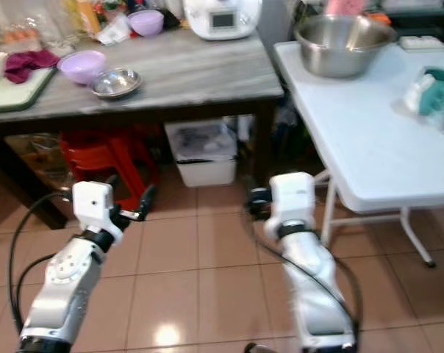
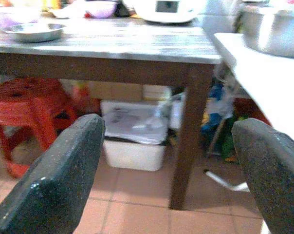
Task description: Setting the table
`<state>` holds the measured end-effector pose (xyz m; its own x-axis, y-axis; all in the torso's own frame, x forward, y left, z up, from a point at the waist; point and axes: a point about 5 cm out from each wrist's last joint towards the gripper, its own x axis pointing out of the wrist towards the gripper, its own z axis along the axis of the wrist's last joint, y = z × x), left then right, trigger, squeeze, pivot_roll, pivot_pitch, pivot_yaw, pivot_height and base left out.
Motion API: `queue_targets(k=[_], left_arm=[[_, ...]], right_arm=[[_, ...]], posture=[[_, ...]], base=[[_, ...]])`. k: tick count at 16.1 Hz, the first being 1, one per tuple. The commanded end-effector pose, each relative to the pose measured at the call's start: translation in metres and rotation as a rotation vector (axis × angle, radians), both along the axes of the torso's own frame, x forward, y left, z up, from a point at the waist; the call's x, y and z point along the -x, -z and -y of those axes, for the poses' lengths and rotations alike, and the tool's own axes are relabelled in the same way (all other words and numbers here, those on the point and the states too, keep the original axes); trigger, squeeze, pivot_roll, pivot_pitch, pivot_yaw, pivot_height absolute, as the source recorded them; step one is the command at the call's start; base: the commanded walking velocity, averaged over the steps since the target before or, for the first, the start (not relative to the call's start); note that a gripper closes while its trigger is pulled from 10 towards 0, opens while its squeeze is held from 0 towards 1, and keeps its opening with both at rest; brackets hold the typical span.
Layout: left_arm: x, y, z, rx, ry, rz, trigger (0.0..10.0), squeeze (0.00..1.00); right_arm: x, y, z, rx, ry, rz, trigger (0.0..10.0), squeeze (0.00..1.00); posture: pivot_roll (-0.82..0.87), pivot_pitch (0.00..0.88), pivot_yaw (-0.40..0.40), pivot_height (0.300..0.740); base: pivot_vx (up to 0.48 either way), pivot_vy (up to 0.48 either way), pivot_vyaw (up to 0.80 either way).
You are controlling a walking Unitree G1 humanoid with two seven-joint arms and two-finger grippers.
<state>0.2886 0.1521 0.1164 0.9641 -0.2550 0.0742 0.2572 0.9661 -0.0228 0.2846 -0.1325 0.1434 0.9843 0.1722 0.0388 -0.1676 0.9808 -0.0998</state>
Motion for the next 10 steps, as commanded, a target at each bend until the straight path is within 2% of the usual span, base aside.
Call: queue_targets(k=[1, 3, 5, 6, 10], left_arm=[[0.0004, 0.0012, -0.0014, 0.001, -0.006, -0.006, 10.0, 0.0], [0.0002, 0.0012, 0.0006, 0.002, -0.005, -0.006, 10.0, 0.0], [0.0001, 0.002, 0.0024, 0.0, -0.004, -0.008, 10.0, 0.0], [0.0, 0.0021, 0.0027, 0.002, -0.005, -0.008, 10.0, 0.0], [-0.0009, 0.0024, 0.0039, 0.002, -0.012, -0.009, 10.0, 0.0]], right_arm=[[-0.0014, -0.0013, 0.0026, 0.055, 0.026, 0.01, 10.0, 0.0], [-0.0002, 0.0, 0.0005, 0.016, 0.011, 0.011, 10.0, 0.0], [-0.0011, 0.0003, 0.0047, 0.047, 0.046, 0.026, 10.0, 0.0], [-0.0015, 0.001, 0.0056, 0.029, 0.051, 0.011, 10.0, 0.0], [-0.0008, -0.0065, 0.0021, 0.026, 0.023, 0.061, 10.0, 0.0]], posture=[[-0.12, 0.121, 0.091, 0.74], [-0.12, 0.123, 0.091, 0.74], [-0.12, 0.124, 0.089, 0.74], [-0.12, 0.124, 0.089, 0.74], [-0.12, 0.125, 0.091, 0.74]], base=[[0.0, -0.266, 0.0], [0.0, -0.272, 0.0], [0.0, -0.287, 0.0], [0.0, -0.3, 0.0], [0.0, -0.282, 0.0]])
